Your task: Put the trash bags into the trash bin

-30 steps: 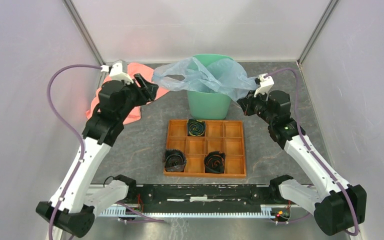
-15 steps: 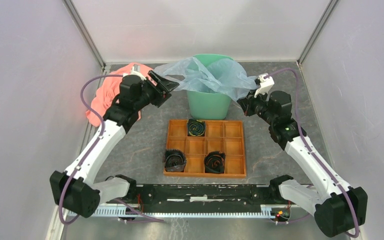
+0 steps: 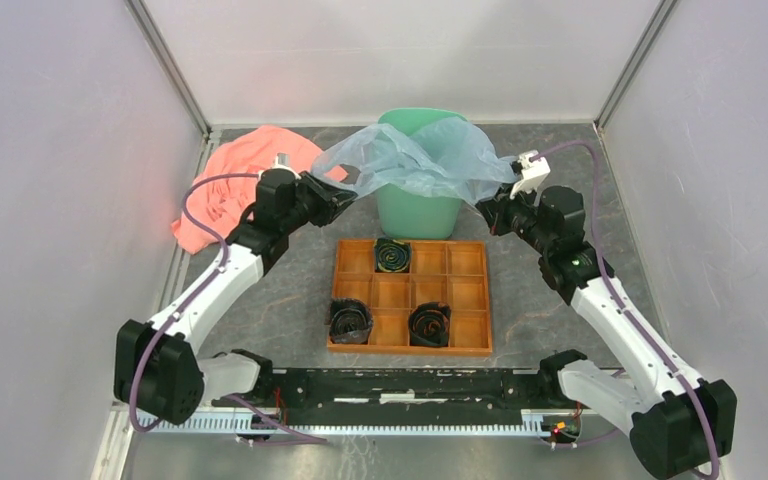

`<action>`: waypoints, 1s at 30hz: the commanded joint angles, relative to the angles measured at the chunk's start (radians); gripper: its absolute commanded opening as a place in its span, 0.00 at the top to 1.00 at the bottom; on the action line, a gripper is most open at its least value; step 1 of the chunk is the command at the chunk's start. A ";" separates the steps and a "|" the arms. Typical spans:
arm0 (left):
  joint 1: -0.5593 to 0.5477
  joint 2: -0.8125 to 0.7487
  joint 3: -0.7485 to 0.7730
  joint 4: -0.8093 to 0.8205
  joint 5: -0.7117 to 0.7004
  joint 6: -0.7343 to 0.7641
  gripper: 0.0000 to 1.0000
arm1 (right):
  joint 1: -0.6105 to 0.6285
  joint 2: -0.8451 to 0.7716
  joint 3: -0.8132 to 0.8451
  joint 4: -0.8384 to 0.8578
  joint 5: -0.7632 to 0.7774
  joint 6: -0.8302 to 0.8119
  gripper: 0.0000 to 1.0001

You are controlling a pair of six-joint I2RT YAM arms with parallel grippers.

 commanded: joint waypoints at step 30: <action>0.006 0.065 0.019 0.019 0.012 0.410 0.84 | -0.006 0.106 0.020 -0.054 0.125 -0.174 0.55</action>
